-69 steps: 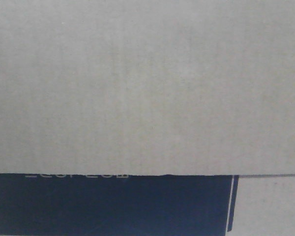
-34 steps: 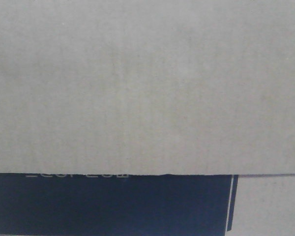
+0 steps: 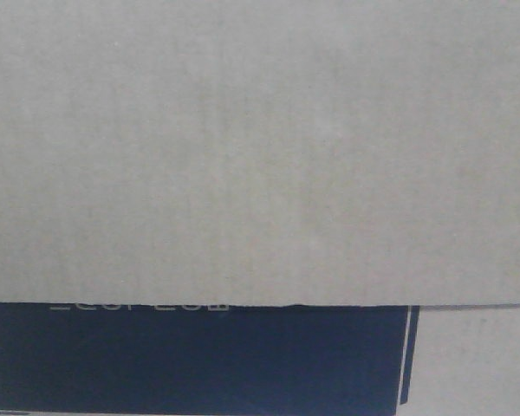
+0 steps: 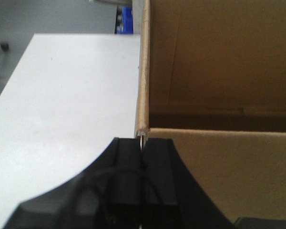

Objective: Grab box from left shelf to table start

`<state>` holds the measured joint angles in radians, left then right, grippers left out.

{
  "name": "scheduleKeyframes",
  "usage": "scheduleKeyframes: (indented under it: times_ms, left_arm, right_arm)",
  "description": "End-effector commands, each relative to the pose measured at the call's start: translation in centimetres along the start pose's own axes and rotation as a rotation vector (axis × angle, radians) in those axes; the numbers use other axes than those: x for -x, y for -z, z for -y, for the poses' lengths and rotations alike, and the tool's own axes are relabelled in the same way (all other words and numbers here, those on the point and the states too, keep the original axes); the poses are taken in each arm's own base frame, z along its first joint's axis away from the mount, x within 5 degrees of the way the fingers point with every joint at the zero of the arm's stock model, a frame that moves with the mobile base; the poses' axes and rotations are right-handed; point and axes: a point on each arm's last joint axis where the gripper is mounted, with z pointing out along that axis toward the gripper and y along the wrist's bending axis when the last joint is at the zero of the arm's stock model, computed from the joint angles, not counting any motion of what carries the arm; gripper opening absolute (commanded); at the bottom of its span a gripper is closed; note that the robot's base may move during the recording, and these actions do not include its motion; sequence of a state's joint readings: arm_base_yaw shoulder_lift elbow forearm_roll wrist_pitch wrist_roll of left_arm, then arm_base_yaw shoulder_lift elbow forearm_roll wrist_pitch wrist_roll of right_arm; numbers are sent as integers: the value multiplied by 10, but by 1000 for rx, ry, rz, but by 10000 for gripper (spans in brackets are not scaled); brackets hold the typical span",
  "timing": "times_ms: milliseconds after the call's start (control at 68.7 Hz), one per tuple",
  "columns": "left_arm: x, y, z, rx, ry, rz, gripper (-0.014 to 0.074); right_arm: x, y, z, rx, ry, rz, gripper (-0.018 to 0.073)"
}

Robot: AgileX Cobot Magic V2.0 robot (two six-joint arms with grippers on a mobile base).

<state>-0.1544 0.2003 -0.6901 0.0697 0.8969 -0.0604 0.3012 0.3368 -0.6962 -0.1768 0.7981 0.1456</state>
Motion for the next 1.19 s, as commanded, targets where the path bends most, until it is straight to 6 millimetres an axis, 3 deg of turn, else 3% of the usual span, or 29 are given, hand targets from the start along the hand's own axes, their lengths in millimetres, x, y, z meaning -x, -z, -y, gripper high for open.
scheduleKeyframes:
  times_ms: [0, 146, 233, 961, 1179]
  left_arm:
    - [-1, 5, 0, -11, -5, 212, -92]
    - [-27, 1, 1, -16, -11, 342, -92]
    - [-32, -1, 1, -18, -12, 381, -92]
    - [-33, -3, 1, -24, -5, 363, -92]
    - [-47, -16, 6, -54, 83, 299, -92]
  right_arm:
    - [-3, 6, 0, 6, 31, 203, 53]
    - [-30, 1, -1, 14, 62, 321, 53]
    - [-35, -3, -3, 25, 67, 352, 53]
    - [-37, -5, -3, 28, 68, 356, 53]
    - [-37, -5, -3, 28, 68, 356, 53]
